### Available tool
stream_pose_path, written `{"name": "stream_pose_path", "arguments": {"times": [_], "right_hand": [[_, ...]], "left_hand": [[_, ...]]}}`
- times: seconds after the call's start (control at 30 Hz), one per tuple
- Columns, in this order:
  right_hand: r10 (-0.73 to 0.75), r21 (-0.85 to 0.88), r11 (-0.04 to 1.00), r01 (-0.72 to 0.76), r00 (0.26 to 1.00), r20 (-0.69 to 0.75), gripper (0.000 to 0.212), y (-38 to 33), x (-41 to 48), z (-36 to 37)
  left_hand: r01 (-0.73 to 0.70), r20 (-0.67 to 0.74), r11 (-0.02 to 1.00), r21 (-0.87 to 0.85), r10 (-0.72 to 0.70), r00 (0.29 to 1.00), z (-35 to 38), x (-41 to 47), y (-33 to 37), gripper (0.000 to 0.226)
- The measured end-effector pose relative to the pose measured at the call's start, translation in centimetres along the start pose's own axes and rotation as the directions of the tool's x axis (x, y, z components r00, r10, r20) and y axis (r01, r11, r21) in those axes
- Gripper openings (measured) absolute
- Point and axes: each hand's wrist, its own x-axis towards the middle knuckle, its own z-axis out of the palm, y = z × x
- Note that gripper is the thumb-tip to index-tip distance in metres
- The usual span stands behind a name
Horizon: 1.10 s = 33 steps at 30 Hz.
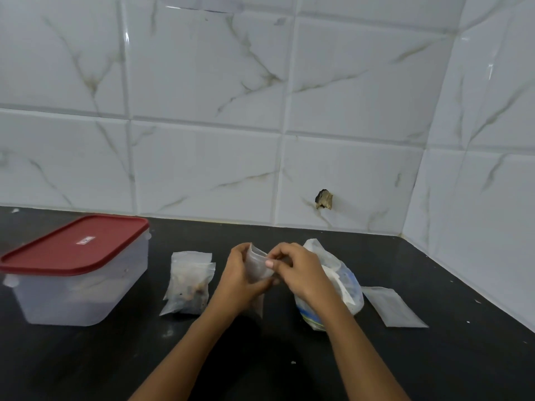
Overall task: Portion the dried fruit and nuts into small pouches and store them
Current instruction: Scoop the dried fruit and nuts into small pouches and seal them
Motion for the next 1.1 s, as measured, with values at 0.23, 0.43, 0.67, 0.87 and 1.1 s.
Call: {"name": "stream_pose_path", "arguments": {"times": [0.23, 0.43, 0.67, 0.87, 1.1], "right_hand": [[-0.037, 0.062, 0.997, 0.041, 0.997, -0.064, 0.023, 0.6, 0.4, 2.9], [-0.134, 0.033, 0.989, 0.145, 0.965, -0.227, 0.01, 1.3, 0.3, 3.4], [-0.045, 0.149, 0.986, 0.071, 0.984, -0.173, 0.005, 1.4, 0.0, 4.0], [-0.003, 0.133, 0.991, 0.025, 0.986, -0.169, 0.004, 1.6, 0.0, 4.3], [0.064, 0.151, 0.988, -0.035, 0.979, -0.192, 0.023, 1.4, 0.0, 4.0]], "left_hand": [[0.072, -0.094, 0.968, -0.242, -0.097, 0.991, -3.2, 0.1, -1.6, 0.004], [0.107, -0.073, 0.959, -0.264, -0.131, 0.989, -2.8, 0.8, -2.3, 0.016], [0.102, -0.096, 0.971, -0.214, -0.124, 0.988, -2.8, 0.6, -2.0, 0.016], [0.166, -0.004, 0.912, -0.376, -0.181, 0.984, -2.9, 0.3, -1.6, 0.01], [0.146, -0.008, 0.883, -0.447, -0.167, 0.986, -3.3, -0.2, -1.3, 0.015]]}}
